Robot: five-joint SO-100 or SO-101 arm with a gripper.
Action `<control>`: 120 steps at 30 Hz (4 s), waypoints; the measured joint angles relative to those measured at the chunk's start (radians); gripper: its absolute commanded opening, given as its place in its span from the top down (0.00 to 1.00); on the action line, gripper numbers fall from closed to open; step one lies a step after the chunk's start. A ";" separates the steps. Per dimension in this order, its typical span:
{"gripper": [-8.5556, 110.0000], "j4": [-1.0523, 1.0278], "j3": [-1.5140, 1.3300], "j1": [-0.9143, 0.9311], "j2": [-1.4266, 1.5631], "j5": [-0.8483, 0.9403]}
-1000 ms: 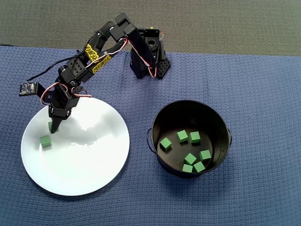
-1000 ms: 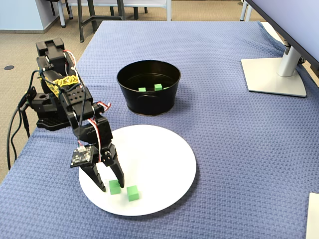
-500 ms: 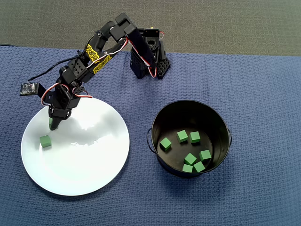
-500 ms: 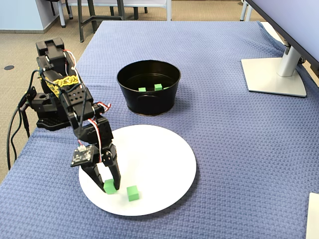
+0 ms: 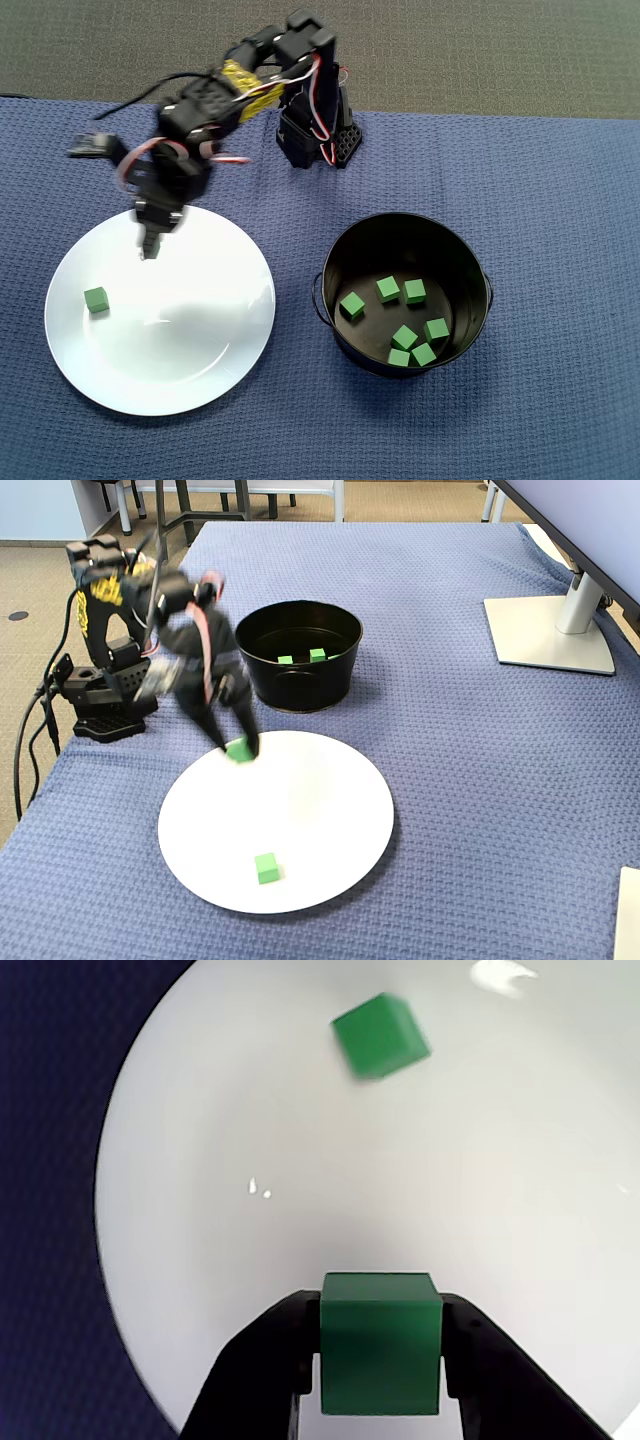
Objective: Pick up the green cubes from the white plate and place them in the black recipient
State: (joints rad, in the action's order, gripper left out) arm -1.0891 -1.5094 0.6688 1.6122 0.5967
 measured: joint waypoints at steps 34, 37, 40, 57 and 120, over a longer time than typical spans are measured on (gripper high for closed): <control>0.73 0.060 -0.322 -0.822 0.331 -0.161; 0.72 0.089 -0.273 -0.597 0.284 0.034; 0.71 0.144 -0.268 -0.370 0.190 0.218; 0.73 0.572 -0.288 0.080 -0.268 0.730; 0.79 0.311 0.445 0.183 -0.749 0.468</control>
State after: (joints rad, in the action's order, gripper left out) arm -0.7777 -1.0646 0.8514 0.8636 1.0646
